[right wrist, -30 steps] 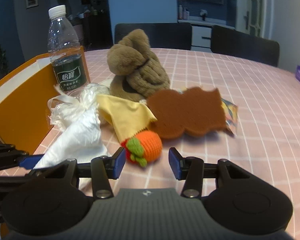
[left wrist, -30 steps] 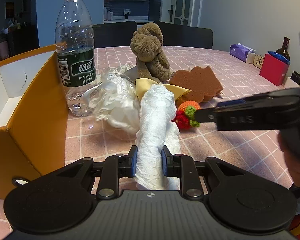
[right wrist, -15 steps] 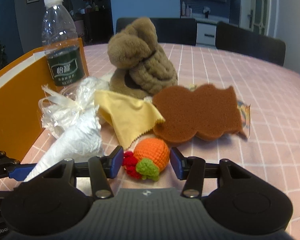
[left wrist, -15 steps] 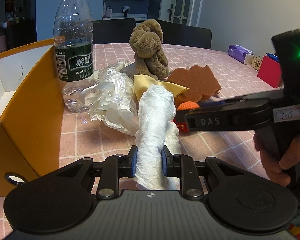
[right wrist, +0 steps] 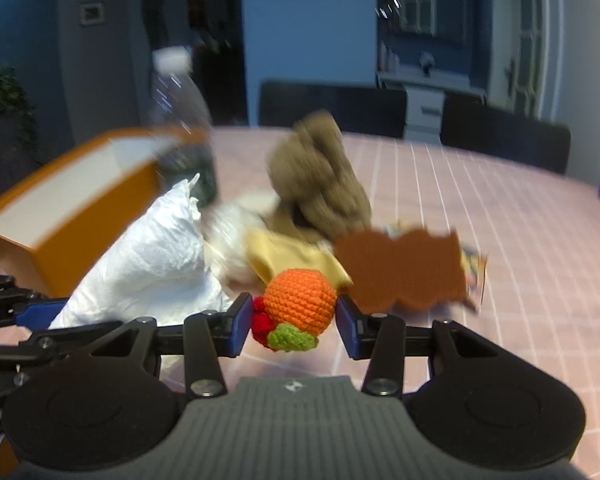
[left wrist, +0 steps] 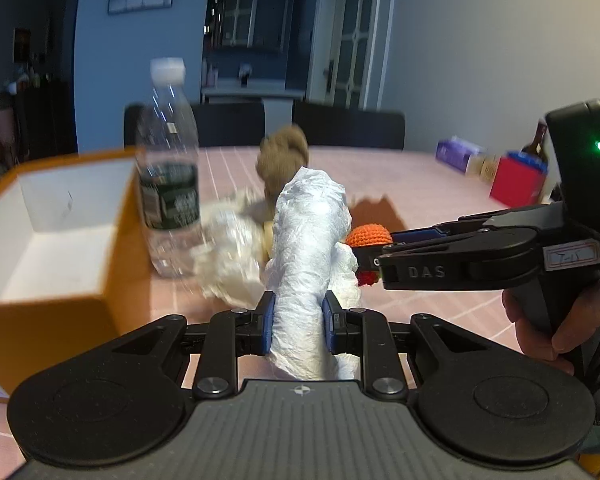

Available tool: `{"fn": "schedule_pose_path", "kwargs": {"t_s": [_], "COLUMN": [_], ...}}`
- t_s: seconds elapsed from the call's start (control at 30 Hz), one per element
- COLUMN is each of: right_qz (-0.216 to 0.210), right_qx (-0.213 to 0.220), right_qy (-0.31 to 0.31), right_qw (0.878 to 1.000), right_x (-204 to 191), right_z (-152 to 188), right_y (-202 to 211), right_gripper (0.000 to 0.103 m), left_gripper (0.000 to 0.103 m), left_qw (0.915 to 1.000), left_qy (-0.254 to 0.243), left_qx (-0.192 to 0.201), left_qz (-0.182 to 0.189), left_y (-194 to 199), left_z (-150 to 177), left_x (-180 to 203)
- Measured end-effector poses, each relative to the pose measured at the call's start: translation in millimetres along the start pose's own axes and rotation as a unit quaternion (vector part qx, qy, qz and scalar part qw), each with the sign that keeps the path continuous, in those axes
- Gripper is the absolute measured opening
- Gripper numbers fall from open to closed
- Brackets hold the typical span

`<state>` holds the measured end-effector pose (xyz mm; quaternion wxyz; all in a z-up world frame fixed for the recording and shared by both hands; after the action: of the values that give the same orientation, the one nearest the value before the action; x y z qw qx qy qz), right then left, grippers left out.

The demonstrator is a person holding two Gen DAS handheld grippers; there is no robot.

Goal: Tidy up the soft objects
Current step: 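Carry the tissue and crocheted fruit over the box with both grippers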

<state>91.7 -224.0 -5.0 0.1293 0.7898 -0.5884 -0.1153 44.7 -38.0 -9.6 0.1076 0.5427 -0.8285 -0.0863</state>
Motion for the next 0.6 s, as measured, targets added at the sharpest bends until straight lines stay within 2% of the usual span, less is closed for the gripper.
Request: {"fn": "schedule_pose_path", "kwargs": {"t_s": [0.1, 0.23, 0.33, 0.47, 0.6], "right_qz": [-0.022, -0.072, -0.106, -0.147, -0.181], "right_qx": [0.021, 0.033, 0.043, 0.057, 0.064], "right_qy": [0.010, 0.024, 0.055, 0.100, 0.139], "right_qw": [1.000, 0.997, 0.992, 0.982, 0.972], "right_x": [-14.4, -40.7, -69.3, -107.2, -140.5], "right_z": [-17.2, -38.5, -54.3, -75.1, -91.6], "right_y": [16.3, 25.9, 27.9, 28.5, 20.4], "right_gripper": [0.045, 0.045, 0.045, 0.045, 0.045], "left_gripper": [0.027, 0.027, 0.027, 0.027, 0.027], "left_qw": [0.9996, 0.9983, 0.9968, 0.9908, 0.9879], "left_qy": [0.003, -0.003, -0.014, -0.058, -0.064], "left_qx": [0.026, 0.048, 0.052, 0.061, 0.042], "left_qz": [-0.007, -0.034, -0.060, -0.106, -0.135], "left_y": [23.7, 49.8, 64.0, 78.1, 71.5], "left_z": [-17.2, -40.0, -55.2, -75.6, -91.7], "left_x": [-9.8, -30.9, -50.1, -70.0, -96.7]}}
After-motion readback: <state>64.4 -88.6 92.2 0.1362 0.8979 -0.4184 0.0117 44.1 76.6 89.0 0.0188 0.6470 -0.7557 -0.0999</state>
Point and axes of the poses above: each gripper's, at about its wrist camera, not at the fingertips, and y roughly against the way its jaws point, x to its right, z to its underside, the point moved 3 cm from there along -y, roughly the way its jaws point, and after that the axes turned 15 degrees about x, right-handed, at the moved point
